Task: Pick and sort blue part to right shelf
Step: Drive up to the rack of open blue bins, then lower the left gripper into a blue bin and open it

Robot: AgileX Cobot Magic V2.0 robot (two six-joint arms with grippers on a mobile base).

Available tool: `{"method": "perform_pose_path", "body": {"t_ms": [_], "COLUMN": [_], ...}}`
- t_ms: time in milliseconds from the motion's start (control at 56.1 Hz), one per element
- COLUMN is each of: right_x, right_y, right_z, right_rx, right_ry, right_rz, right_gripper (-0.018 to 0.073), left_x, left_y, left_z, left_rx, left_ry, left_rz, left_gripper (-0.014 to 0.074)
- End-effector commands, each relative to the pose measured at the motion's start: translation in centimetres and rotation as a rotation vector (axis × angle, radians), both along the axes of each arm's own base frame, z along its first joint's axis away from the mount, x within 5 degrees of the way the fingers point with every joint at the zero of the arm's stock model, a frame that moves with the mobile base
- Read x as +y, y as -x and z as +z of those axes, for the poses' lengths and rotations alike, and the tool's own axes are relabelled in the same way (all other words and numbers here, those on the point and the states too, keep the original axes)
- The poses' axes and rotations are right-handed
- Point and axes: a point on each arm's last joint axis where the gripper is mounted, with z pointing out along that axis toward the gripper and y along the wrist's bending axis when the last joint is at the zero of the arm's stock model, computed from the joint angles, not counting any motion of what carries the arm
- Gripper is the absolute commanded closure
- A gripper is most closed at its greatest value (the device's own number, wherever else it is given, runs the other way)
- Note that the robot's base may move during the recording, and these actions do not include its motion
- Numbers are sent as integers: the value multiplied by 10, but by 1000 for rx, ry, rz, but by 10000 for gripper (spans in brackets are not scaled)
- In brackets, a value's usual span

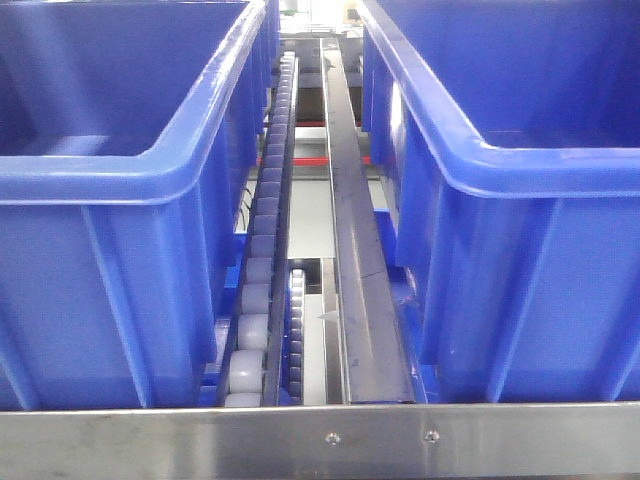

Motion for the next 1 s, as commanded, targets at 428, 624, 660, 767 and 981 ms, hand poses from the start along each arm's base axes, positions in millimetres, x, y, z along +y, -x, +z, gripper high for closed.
{"method": "perform_pose_path", "body": {"t_ms": [428, 624, 660, 767, 981], "right_x": [-1, -1, -1, -1, -1], "right_y": [0, 0, 0, 0, 0], "right_z": [16, 17, 17, 17, 17], "right_rx": [-97, -97, -97, -97, -97], "right_ry": [-37, -39, -39, -39, -39], "right_rz": [-17, -16, -16, -16, -16], "right_gripper": [433, 433, 433, 433, 433], "left_x": [-5, -14, -15, -19, -26], "left_y": [-26, -88, -103, -143, -223], "left_z": [37, 63, 67, 72, 51], "left_rx": [-16, 174, 210, 299, 489], "left_ry": [61, 92, 89, 80, 49], "left_rz": [-20, -34, -32, -26, -12], "left_gripper": [264, 264, 264, 264, 264]}}
